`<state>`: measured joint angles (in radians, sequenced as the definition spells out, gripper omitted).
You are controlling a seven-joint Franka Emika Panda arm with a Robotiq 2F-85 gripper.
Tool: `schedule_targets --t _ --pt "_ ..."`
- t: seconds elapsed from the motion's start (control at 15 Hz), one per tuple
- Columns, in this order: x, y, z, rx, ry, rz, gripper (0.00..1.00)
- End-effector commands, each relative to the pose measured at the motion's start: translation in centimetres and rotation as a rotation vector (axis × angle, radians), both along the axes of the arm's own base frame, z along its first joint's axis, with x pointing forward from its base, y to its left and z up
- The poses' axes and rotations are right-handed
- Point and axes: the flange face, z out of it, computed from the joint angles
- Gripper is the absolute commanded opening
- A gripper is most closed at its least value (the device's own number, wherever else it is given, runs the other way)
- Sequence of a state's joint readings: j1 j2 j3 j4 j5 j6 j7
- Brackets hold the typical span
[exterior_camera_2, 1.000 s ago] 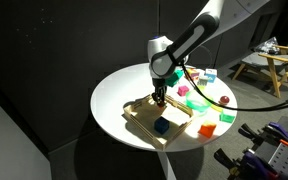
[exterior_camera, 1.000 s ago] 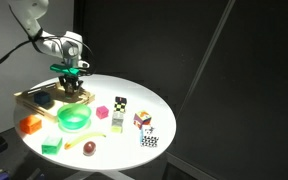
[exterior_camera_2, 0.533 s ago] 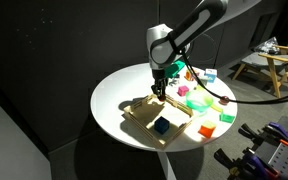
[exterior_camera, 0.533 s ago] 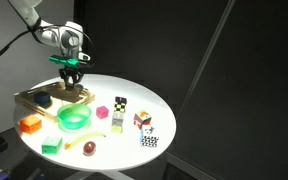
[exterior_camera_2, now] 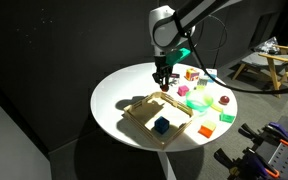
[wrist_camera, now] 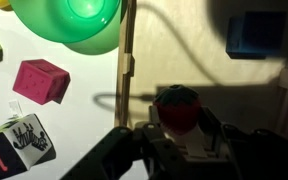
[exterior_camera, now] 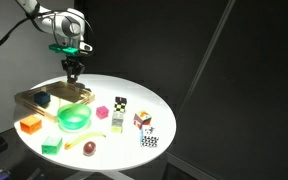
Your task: Move the toy strawberry from the tray to the bowl
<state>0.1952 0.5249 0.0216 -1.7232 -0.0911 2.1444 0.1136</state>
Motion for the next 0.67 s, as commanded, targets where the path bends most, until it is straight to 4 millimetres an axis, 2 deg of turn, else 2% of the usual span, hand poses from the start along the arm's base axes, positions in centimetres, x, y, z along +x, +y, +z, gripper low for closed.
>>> schedule_targets --t 0.0,0.27,0.6 --pt "-1.5 -2.0 2.4 -0.019 -0.014 -0.089 0.19" --pt "-2.7 -4.8 4.3 -0.008 -0.041 -0.164 0.19" --pt "-4.7 -9.4 6.4 0.010 -0.059 -0.229 0.19"
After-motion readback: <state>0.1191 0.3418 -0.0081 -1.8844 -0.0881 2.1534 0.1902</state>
